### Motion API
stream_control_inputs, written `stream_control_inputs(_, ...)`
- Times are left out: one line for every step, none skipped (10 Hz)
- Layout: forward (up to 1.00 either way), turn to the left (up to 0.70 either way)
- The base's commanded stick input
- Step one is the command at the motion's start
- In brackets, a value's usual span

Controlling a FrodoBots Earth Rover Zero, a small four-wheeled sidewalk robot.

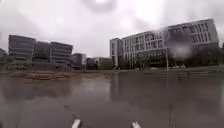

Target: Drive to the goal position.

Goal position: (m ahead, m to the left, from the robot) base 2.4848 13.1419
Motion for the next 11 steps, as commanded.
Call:
stream_control_inputs(0.7, 0.0)
stream_control_inputs(0.7, 0.0)
stream_control_inputs(0.7, 0.0)
stream_control_inputs(0.7, 0.01)
stream_control_inputs(0.7, 0.14)
stream_control_inputs(0.7, 0.35)
stream_control_inputs(0.7, 0.35)
stream_control_inputs(0.7, 0.35)
stream_control_inputs(0.7, 0.35)
stream_control_inputs(0.7, 0.35)
stream_control_inputs(0.7, 0.35)
